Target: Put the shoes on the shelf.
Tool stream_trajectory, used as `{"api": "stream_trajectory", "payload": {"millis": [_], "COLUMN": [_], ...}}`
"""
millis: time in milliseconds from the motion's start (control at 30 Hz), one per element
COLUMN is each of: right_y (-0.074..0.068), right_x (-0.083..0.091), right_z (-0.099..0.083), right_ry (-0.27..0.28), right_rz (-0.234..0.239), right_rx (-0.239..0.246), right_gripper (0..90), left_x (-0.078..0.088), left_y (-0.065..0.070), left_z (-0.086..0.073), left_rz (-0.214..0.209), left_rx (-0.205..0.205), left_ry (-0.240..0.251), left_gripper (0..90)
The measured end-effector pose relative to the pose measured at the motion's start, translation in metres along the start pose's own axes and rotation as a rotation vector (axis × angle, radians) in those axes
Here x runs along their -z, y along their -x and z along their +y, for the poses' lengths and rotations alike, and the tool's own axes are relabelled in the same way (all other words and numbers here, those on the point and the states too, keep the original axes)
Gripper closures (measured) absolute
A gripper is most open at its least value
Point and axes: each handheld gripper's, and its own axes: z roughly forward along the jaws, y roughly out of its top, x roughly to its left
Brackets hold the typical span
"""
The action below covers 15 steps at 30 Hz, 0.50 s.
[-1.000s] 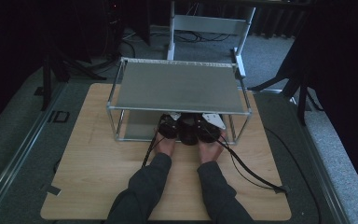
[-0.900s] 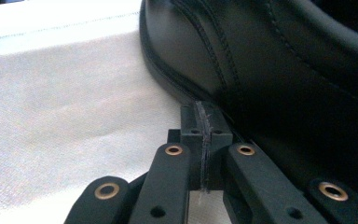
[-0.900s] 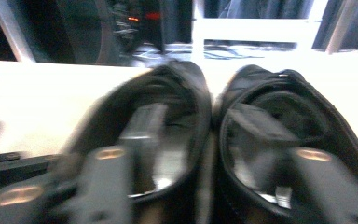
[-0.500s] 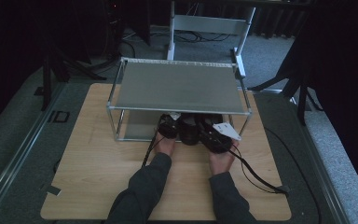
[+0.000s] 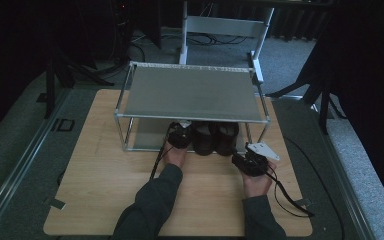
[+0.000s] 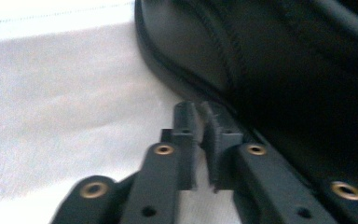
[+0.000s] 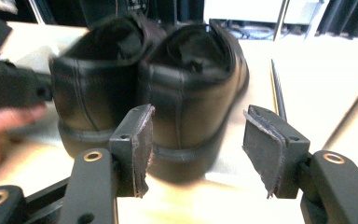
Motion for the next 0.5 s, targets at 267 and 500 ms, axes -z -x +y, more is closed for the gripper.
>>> {"api": "stream_trajectory", "payload": {"millis": [267,500], "right_y": [0.015,0.02], "right_x": [0.001,-0.002], "right_z": [-0.017,-0.02], "right_ry": [-0.095,-0.139], "right_rz": [-0.017,0.0], "right_rx": [0.0,0.006], "right_gripper": [40.8,42.2], "left_x": [0.03,0.06], "left_y": [-0.004,-0.015], "left_z": [-0.014,-0.028], "left_rz": [-0.047,-0.078], "left_rx": [-0.014,-0.082], "left_ry": [0.0,0.005], "left_gripper": [78.1,77.3]}}
